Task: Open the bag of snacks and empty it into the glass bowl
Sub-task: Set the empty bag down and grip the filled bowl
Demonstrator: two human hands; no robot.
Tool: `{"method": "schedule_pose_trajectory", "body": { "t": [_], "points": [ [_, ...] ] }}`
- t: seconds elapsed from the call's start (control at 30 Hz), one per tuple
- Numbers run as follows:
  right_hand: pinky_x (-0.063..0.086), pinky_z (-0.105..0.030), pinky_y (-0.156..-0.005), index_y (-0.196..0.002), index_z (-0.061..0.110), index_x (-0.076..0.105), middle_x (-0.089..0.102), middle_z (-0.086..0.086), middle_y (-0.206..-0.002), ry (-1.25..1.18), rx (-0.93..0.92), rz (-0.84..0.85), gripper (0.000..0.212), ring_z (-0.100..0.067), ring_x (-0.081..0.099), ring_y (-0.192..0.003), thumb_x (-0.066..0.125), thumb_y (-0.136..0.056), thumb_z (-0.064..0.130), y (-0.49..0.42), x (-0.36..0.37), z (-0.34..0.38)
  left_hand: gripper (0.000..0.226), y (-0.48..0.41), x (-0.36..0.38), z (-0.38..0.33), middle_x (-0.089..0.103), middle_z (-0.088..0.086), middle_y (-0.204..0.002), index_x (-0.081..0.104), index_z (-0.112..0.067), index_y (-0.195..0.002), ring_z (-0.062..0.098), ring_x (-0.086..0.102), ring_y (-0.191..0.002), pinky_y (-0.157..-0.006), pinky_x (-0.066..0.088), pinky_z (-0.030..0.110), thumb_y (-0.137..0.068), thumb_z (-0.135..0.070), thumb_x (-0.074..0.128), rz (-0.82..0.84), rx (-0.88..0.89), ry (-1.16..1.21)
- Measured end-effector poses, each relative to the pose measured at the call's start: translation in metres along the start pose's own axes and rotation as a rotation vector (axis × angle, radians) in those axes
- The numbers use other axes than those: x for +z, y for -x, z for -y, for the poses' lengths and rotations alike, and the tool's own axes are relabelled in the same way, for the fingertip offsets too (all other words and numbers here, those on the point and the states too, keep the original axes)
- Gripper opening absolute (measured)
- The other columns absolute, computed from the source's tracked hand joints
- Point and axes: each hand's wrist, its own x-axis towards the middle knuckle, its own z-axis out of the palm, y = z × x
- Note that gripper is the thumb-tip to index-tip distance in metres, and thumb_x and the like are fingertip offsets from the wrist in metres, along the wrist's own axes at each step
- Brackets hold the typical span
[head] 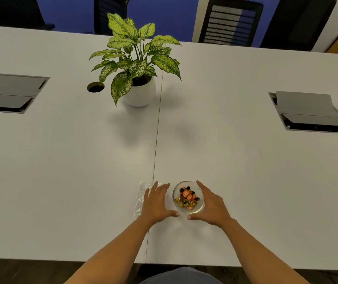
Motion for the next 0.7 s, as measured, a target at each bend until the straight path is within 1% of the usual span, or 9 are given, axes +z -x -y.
{"method": "schedule_pose_trajectory", "body": {
  "t": [0.1, 0.2, 0.27, 0.33, 0.4, 0.47, 0.57, 0.6, 0.7],
  "points": [
    [0.036, -0.048, -0.112, -0.153, 0.031, 0.007, 0.037, 0.004, -0.155, -0.018, 0.006, 0.021, 0.133, -0.022, 0.044, -0.135, 0.086, -0.050, 0.058, 0.000, 0.003, -0.002, 0.113, -0.010, 0.004, -0.012, 0.028, 0.000, -0.158, 0.021, -0.026, -0.149, 0.020, 0.001, -0.150, -0.120, -0.003, 0.048, -0.059, -0.056, 0.081, 0.071, 0.017, 0.026],
    [0.045, -0.042, -0.106, -0.152, 0.035, 0.002, 0.040, 0.002, -0.154, -0.080, 0.011, 0.022, 0.133, -0.023, 0.051, -0.130, 0.090, -0.053, 0.047, 0.000, 0.004, -0.003, 0.109, -0.018, 0.007, -0.020, 0.032, 0.002, -0.156, 0.023, -0.021, -0.149, 0.021, 0.004, -0.150, -0.119, -0.006, 0.051, -0.062, -0.040, 0.086, 0.110, 0.005, 0.076],
    [0.047, -0.041, -0.104, -0.151, 0.039, -0.001, 0.037, 0.003, -0.155, -0.130, 0.007, 0.019, 0.133, -0.022, 0.048, -0.134, 0.091, -0.054, 0.042, -0.001, 0.005, -0.004, 0.104, -0.021, 0.008, -0.022, 0.042, 0.002, -0.150, 0.030, -0.021, -0.145, 0.023, 0.018, -0.148, -0.118, -0.006, 0.052, -0.060, -0.034, 0.088, 0.109, -0.009, 0.153],
    [0.048, -0.041, -0.103, -0.149, 0.043, -0.002, 0.037, 0.002, -0.154, -0.169, -0.004, 0.007, 0.134, -0.021, 0.046, -0.135, 0.091, -0.054, 0.041, -0.001, 0.006, -0.004, 0.098, -0.023, 0.005, -0.021, 0.055, 0.002, -0.139, 0.040, -0.021, -0.138, 0.024, 0.039, -0.138, -0.118, -0.007, 0.052, -0.055, -0.026, 0.090, 0.091, -0.018, 0.235],
    [0.049, -0.041, -0.101, -0.147, 0.045, -0.002, 0.040, 0.001, -0.152, -0.211, -0.005, -0.010, 0.134, -0.022, 0.049, -0.132, 0.091, -0.052, 0.043, -0.003, 0.005, -0.006, 0.096, -0.028, 0.001, -0.020, 0.061, 0.004, -0.131, 0.044, -0.020, -0.136, 0.025, 0.046, -0.131, -0.118, -0.005, 0.050, -0.053, -0.024, 0.091, 0.088, -0.007, 0.239],
    [0.052, -0.039, -0.098, -0.146, 0.046, 0.000, 0.042, 0.001, -0.150, -0.262, -0.006, -0.039, 0.133, -0.022, 0.052, -0.129, 0.092, -0.050, 0.045, -0.009, -0.001, -0.007, 0.097, -0.037, -0.006, -0.023, 0.061, 0.006, -0.131, 0.043, -0.019, -0.138, 0.027, 0.043, -0.129, -0.119, 0.003, 0.050, -0.054, -0.023, 0.091, 0.082, 0.009, 0.236],
    [0.051, -0.029, -0.090, -0.144, 0.048, 0.004, 0.044, 0.003, -0.149, -0.350, -0.016, -0.095, 0.131, -0.015, 0.054, -0.123, 0.093, -0.047, 0.047, -0.028, -0.019, -0.005, 0.096, -0.058, -0.026, -0.033, 0.060, 0.006, -0.129, 0.045, -0.022, -0.139, 0.028, 0.039, -0.124, -0.108, 0.033, 0.044, -0.055, -0.019, 0.091, 0.069, 0.034, 0.310],
    [0.050, -0.025, -0.088, -0.143, 0.049, 0.006, 0.044, 0.004, -0.148, -0.378, -0.024, -0.118, 0.130, -0.012, 0.053, -0.121, 0.093, -0.047, 0.048, -0.038, -0.028, -0.004, 0.093, -0.069, -0.036, -0.039, 0.060, 0.005, -0.129, 0.047, -0.022, -0.137, 0.027, 0.040, -0.125, -0.105, 0.038, 0.043, -0.055, -0.017, 0.091, 0.060, 0.051, 0.336],
    [0.045, -0.017, -0.086, -0.138, 0.056, 0.010, 0.047, 0.005, -0.144, -0.441, -0.053, -0.189, 0.125, -0.014, 0.054, -0.122, 0.094, -0.046, 0.045, -0.072, -0.059, -0.002, 0.087, -0.103, -0.067, -0.058, 0.060, 0.003, -0.132, 0.053, -0.021, -0.135, 0.025, 0.046, -0.128, -0.105, 0.043, 0.050, -0.057, -0.012, 0.090, 0.024, 0.091, 0.405]
  ]
}}
